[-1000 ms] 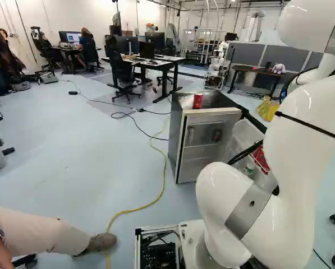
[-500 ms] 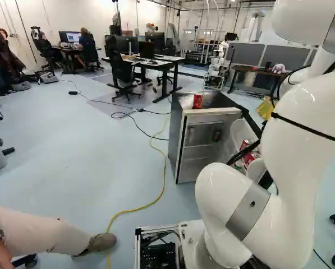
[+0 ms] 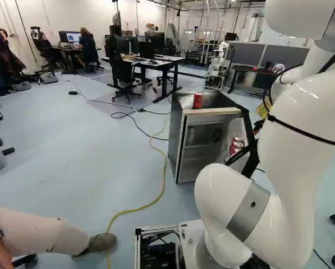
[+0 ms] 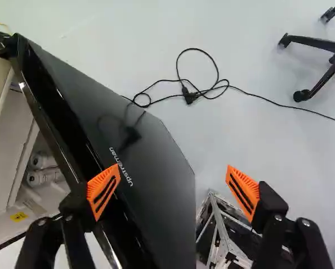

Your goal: Grab a drink from the fridge

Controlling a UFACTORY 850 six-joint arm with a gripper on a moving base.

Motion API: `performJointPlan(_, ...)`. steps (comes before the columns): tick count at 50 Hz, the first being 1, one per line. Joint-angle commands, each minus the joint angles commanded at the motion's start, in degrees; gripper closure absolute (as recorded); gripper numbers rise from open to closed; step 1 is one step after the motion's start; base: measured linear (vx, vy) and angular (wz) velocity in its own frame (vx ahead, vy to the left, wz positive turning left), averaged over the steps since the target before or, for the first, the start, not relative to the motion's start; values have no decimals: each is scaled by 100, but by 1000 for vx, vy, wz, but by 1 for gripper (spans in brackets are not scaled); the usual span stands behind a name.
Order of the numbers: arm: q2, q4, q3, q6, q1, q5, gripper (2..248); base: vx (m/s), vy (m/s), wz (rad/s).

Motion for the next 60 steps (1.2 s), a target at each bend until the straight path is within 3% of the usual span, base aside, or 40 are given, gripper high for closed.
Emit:
performJointPlan(32,613,0,687,0,480,0,3,0,0,0)
performJointPlan(60,900,0,992,0,1165,0,3,0,0,0)
